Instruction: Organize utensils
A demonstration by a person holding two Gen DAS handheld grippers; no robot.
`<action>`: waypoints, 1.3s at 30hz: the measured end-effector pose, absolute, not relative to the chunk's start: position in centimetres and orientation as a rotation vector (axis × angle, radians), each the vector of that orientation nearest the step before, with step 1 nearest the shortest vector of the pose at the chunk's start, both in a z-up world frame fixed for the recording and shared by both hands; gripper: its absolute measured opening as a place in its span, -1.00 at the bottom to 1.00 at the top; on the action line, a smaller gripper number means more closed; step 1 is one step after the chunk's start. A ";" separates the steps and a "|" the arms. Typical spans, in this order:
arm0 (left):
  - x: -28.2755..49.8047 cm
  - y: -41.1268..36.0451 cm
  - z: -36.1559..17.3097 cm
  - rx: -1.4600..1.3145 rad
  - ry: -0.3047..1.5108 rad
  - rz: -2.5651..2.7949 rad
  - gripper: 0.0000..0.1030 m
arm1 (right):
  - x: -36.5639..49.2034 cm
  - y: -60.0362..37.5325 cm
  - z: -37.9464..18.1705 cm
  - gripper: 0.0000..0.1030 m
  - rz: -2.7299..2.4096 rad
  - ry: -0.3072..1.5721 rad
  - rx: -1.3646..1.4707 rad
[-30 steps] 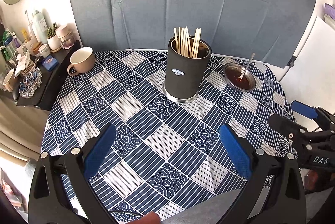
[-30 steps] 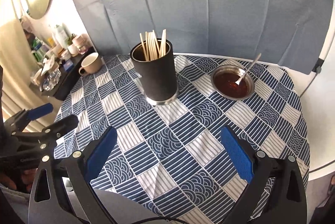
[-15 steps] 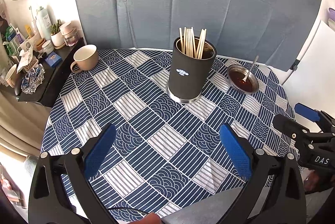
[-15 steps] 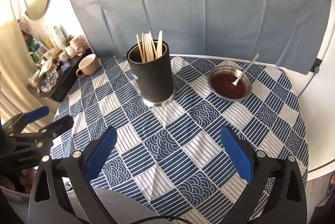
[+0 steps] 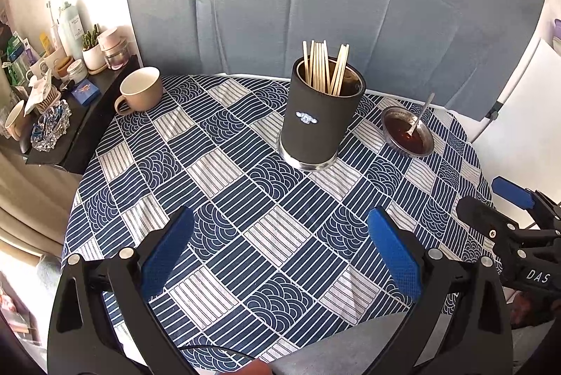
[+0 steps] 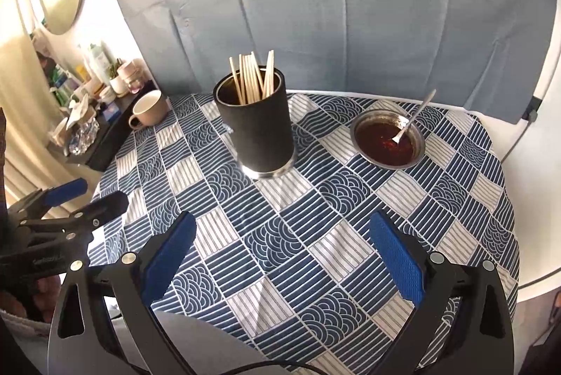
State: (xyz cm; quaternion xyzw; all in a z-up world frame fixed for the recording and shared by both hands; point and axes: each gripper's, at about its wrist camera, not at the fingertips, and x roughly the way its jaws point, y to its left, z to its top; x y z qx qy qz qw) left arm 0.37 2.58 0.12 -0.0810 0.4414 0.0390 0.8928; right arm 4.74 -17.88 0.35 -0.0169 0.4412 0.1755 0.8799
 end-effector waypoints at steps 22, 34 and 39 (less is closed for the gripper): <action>0.9 2.9 -0.3 -0.165 0.936 0.083 0.88 | 5.2 -17.5 0.1 0.84 0.354 0.924 -0.041; 0.9 2.6 -0.2 -0.149 0.934 0.078 0.88 | 5.3 -17.2 -0.1 0.85 0.353 0.924 -0.050; 0.9 2.6 -0.2 -0.149 0.934 0.082 0.88 | 5.3 -17.2 -0.1 0.84 0.354 0.923 -0.050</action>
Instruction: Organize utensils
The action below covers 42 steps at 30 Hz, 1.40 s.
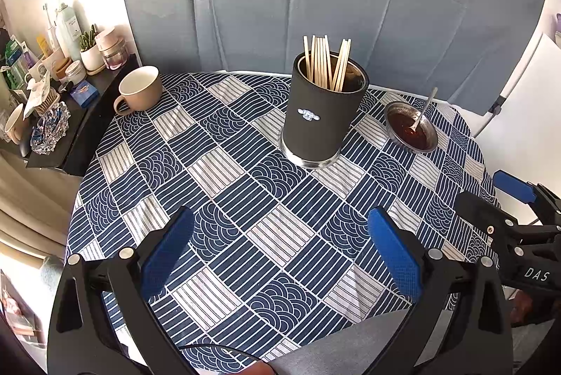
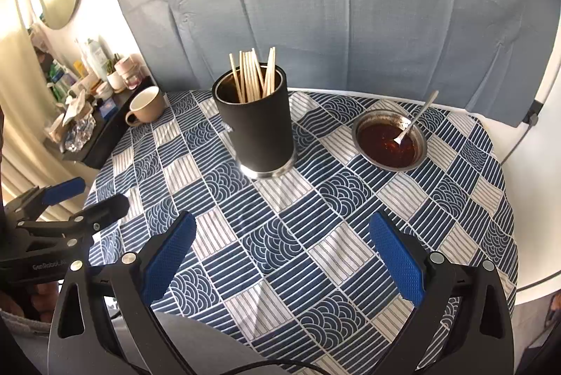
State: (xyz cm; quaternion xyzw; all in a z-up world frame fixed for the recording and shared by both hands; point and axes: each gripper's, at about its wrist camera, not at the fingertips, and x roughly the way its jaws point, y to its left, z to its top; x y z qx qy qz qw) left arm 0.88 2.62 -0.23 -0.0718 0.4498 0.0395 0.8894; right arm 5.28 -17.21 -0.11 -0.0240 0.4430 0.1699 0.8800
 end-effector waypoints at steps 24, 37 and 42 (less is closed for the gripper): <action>1.0 2.9 -0.4 -0.167 0.950 0.081 0.88 | 5.5 -17.1 0.0 0.85 0.355 0.929 -0.067; 1.2 2.7 -0.7 -0.164 0.966 0.081 0.88 | 5.4 -17.1 -0.1 0.85 0.355 0.933 -0.070; 1.0 2.4 -0.3 -0.147 0.953 0.076 0.88 | 5.4 -17.1 -0.2 0.84 0.357 0.933 -0.070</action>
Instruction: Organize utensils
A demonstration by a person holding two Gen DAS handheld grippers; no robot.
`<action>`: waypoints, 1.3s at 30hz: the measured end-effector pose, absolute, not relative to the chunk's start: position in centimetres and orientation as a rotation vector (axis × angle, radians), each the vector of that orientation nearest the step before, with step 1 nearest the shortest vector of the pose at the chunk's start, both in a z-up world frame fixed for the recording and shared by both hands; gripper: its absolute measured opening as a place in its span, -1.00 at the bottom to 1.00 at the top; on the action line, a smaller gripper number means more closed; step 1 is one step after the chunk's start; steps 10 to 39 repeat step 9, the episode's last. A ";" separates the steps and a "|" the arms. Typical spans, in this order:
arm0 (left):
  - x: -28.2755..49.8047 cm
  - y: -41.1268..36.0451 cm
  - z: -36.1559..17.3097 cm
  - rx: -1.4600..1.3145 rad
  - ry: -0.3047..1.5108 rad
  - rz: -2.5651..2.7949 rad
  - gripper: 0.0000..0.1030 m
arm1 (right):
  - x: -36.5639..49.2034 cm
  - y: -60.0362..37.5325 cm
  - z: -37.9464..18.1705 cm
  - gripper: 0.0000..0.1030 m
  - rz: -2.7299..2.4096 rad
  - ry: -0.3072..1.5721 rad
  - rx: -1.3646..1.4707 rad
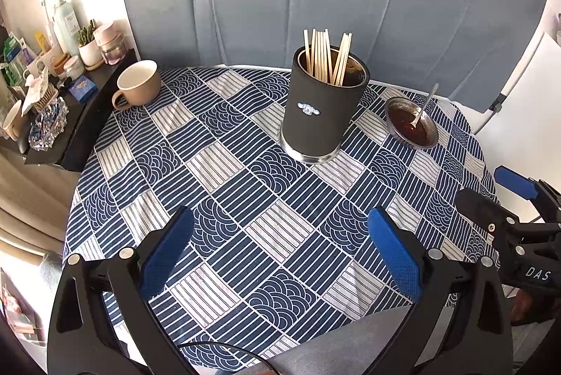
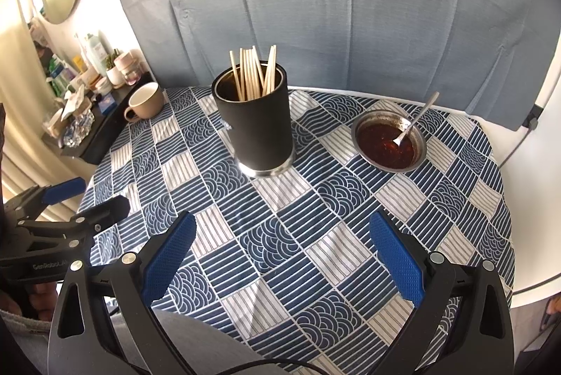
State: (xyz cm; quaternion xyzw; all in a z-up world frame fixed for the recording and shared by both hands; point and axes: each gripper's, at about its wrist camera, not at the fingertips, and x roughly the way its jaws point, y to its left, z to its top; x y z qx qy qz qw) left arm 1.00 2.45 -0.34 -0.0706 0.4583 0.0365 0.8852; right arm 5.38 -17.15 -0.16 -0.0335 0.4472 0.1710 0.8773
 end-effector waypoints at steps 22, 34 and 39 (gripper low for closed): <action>0.9 2.3 -0.3 -0.137 0.950 0.073 0.88 | 5.4 -17.2 -0.1 0.85 0.357 0.933 -0.068; 0.9 2.3 -0.3 -0.137 0.950 0.073 0.88 | 5.4 -17.2 -0.1 0.85 0.357 0.933 -0.068; 0.9 2.3 -0.3 -0.137 0.950 0.073 0.88 | 5.4 -17.2 -0.1 0.85 0.357 0.933 -0.068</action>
